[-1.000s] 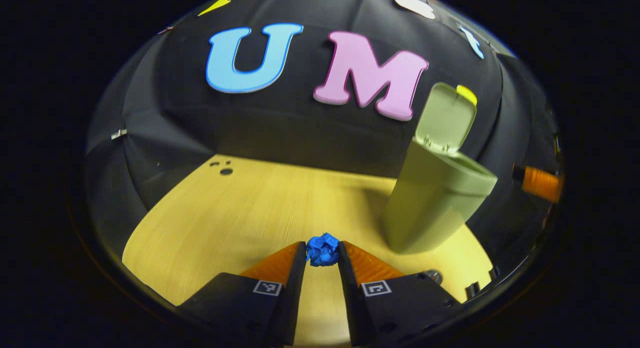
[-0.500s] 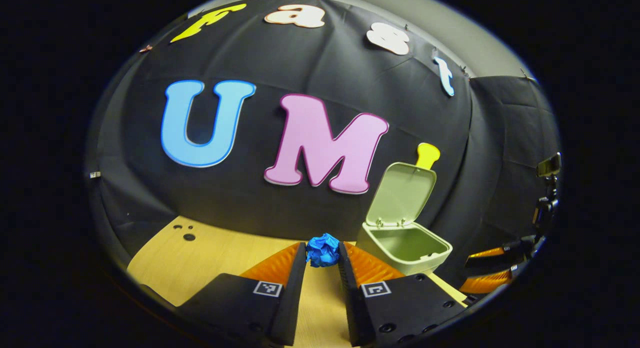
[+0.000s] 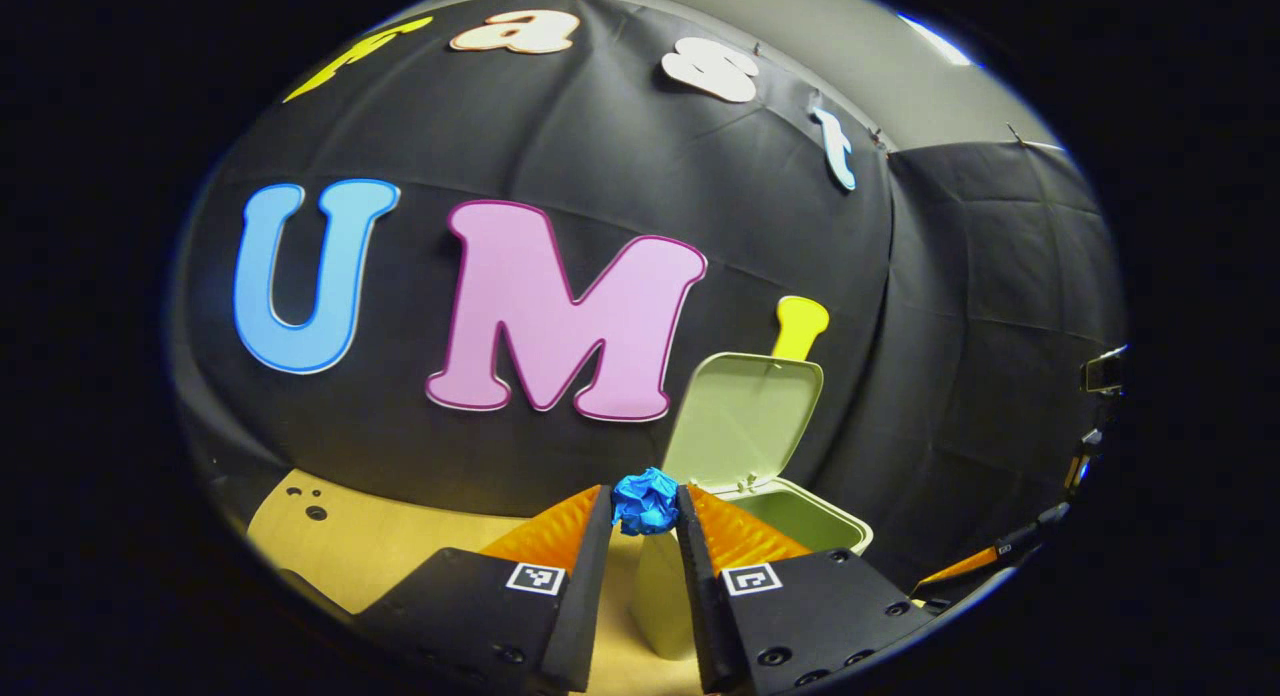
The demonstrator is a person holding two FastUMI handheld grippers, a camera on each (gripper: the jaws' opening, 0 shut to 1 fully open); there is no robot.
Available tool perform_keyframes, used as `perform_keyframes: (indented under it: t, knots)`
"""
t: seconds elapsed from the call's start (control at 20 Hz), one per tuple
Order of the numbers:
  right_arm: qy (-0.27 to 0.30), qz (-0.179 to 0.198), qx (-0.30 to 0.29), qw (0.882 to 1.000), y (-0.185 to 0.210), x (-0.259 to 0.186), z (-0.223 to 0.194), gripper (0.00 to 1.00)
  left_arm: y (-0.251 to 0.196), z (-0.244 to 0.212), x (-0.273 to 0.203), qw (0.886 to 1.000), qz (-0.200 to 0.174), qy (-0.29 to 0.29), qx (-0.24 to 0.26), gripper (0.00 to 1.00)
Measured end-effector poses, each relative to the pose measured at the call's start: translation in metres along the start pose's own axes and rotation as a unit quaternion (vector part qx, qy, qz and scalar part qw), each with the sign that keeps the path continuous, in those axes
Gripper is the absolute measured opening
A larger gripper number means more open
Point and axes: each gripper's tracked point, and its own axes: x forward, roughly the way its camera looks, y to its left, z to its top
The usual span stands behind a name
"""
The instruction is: Press the lid of the desktop garbage bin to open it, pick up the crumpled paper on the desktop and throw it into the bin, then pick up the pop can on the desktop and drop it into the bin, and finally close the garbage bin lid.
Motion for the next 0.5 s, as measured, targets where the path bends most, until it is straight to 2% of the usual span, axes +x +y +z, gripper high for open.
perform_keyframes:
  t: [0.5]
  knots:
    - [0.004,-0.023,0.017,1.000,-0.025,-0.011,-0.012,0.93,-0.059,-0.036,0.063,0.996,-0.066,0.052,0.034,0.45]
